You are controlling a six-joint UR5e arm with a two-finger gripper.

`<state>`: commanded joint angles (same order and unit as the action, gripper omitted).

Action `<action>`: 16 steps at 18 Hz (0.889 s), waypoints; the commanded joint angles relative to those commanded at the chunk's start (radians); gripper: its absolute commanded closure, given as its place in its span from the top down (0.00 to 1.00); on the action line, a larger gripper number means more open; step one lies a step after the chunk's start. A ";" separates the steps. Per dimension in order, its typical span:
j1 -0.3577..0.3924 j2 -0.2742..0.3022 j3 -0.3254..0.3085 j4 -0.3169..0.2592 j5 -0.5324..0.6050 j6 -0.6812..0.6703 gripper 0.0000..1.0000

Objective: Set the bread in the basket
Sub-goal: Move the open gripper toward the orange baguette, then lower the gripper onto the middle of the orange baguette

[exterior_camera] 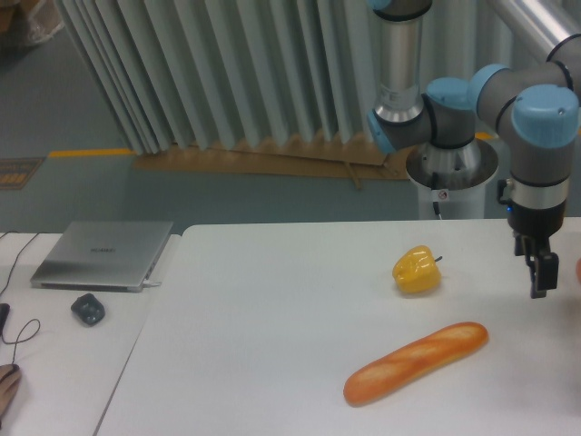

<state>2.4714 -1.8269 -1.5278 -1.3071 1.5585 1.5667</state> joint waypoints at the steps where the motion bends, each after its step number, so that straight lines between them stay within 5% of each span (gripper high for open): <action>1: -0.014 -0.003 0.000 0.012 0.000 -0.046 1.00; 8: -0.020 -0.015 0.015 0.043 0.005 -0.085 1.00; 11: -0.022 -0.022 -0.038 0.178 0.003 -0.086 1.00; 16: -0.023 -0.014 -0.067 0.193 -0.020 -0.096 1.00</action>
<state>2.4482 -1.8408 -1.5953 -1.1137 1.5388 1.4711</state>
